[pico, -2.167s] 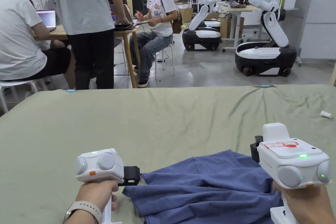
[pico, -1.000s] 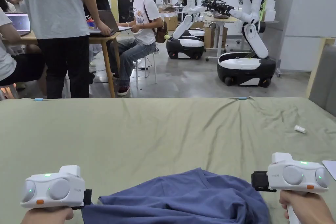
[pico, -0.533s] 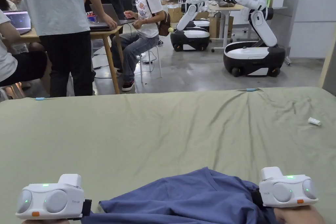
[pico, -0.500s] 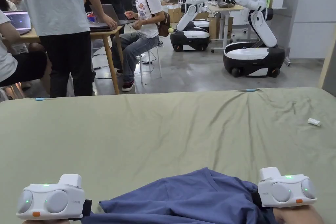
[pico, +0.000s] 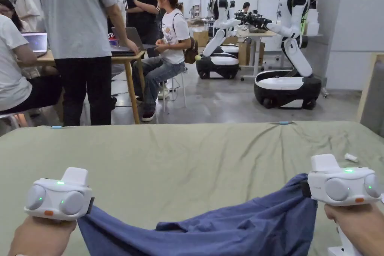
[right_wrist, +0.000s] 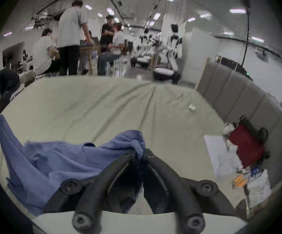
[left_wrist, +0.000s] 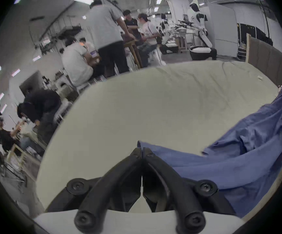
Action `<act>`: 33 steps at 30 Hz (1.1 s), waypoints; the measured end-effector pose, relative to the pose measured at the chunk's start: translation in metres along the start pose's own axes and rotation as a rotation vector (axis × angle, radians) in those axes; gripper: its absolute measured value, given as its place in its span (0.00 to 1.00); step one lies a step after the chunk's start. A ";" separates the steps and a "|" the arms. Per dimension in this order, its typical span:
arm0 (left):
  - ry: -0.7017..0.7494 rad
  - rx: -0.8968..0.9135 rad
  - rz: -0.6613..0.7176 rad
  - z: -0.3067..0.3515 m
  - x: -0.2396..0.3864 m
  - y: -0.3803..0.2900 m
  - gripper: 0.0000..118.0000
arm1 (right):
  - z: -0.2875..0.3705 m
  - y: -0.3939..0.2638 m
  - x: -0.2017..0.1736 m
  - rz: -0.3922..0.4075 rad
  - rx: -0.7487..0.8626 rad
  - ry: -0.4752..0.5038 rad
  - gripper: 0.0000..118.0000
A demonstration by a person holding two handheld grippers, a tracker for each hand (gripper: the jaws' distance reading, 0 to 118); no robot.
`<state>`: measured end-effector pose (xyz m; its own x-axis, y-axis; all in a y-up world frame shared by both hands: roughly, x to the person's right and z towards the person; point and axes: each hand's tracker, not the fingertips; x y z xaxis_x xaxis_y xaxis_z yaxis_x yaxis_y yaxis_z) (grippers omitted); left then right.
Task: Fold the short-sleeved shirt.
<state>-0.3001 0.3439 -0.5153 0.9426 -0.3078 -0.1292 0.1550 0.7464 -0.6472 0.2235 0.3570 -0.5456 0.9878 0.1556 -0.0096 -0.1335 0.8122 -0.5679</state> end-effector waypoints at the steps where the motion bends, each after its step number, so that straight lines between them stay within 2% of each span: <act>1: 0.014 0.032 0.012 0.013 -0.007 0.008 0.00 | 0.011 0.010 0.001 -0.009 0.033 0.009 0.06; 6: 0.106 0.169 0.033 0.055 -0.040 0.051 0.00 | 0.050 0.055 -0.002 -0.040 0.178 0.014 0.06; 10: 0.145 0.242 0.078 0.071 -0.073 0.092 0.00 | 0.080 0.096 -0.003 -0.034 0.286 -0.012 0.06; 12: 0.166 0.272 0.093 0.082 -0.085 0.110 0.00 | 0.103 0.116 -0.001 -0.063 0.340 -0.018 0.06; 14: 0.184 0.308 0.110 0.088 -0.095 0.129 0.00 | 0.114 0.139 0.005 -0.085 0.363 -0.013 0.06; 18: 0.194 0.379 0.124 0.097 -0.110 0.170 0.00 | 0.129 0.177 0.013 -0.059 0.439 -0.034 0.06; 22: 0.197 0.425 0.141 0.099 -0.115 0.206 0.00 | 0.136 0.208 0.021 -0.094 0.480 -0.038 0.06; 28: 0.207 0.436 0.089 0.074 -0.103 0.225 0.00 | 0.118 0.212 0.022 -0.074 0.494 -0.071 0.06; 30: 0.193 0.412 0.086 0.054 -0.095 0.215 0.00 | 0.102 0.199 0.020 -0.063 0.473 -0.079 0.06; 33: 0.182 0.356 0.085 0.025 -0.078 0.186 0.00 | 0.076 0.164 0.016 -0.100 0.427 -0.087 0.06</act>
<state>-0.3372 0.5220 -0.6067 0.8938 -0.3118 -0.3222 0.2017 0.9214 -0.3322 0.2112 0.5356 -0.5763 0.9895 0.0966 0.1077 -0.0773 0.9822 -0.1713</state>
